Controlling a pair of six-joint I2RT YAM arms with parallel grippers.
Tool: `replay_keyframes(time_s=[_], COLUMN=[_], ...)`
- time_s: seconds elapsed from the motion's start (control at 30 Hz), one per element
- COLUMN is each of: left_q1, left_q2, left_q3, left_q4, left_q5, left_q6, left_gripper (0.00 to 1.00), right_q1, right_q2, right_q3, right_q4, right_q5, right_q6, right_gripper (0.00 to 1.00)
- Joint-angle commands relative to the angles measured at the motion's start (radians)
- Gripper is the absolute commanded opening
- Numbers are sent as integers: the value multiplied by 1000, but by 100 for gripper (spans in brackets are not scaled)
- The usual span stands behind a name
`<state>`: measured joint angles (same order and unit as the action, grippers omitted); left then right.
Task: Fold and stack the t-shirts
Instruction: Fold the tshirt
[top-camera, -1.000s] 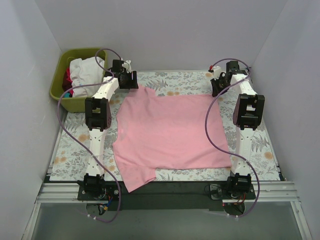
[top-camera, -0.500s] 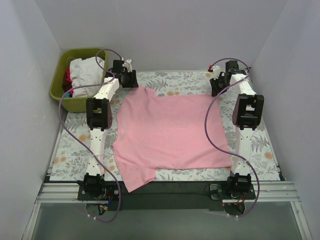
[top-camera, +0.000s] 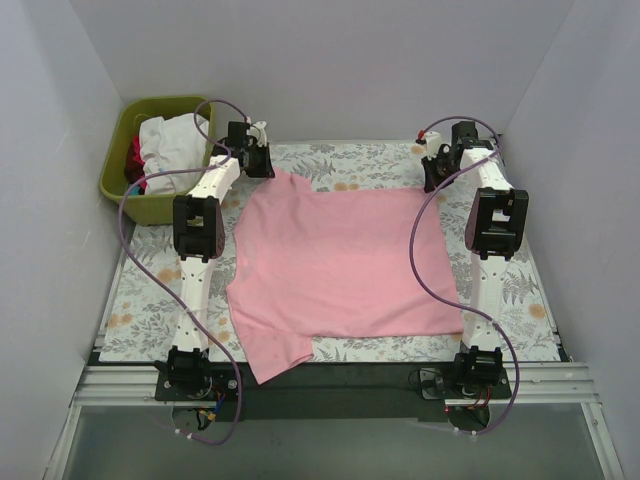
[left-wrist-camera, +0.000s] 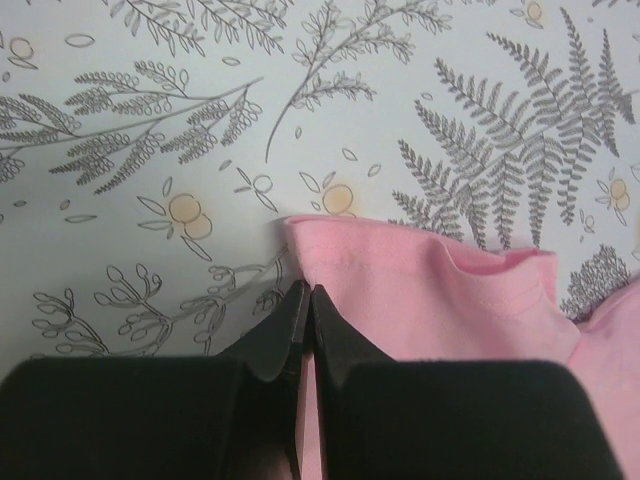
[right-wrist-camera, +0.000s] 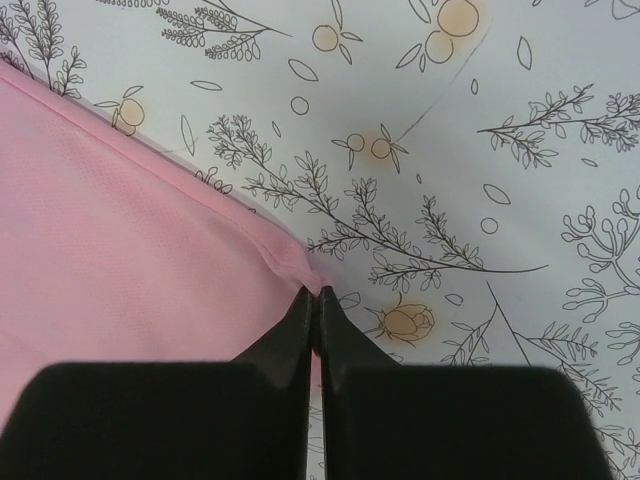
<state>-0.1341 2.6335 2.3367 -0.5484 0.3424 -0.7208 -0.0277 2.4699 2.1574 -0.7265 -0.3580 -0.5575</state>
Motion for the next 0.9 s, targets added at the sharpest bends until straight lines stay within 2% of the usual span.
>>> replay_keyframes(time_s=[0.0, 0.43, 0.87], left_q1=[-4, -2, 22], left_q2=[-151, -398, -681], left_q3=[-51, -272, -617], left_q4=[31, 79, 102], left_q5=[50, 164, 237], left_q6=[34, 106, 216], left_gripper=[0, 0, 0], right_q1=[5, -1, -38], right_q2=[-74, -206, -336], right_q3=[-19, -122, -283], right_q4=[-19, -19, -21], right_q5=[-16, -39, -82], right_q6=[-22, -62, -127], right_gripper=[1, 1, 1])
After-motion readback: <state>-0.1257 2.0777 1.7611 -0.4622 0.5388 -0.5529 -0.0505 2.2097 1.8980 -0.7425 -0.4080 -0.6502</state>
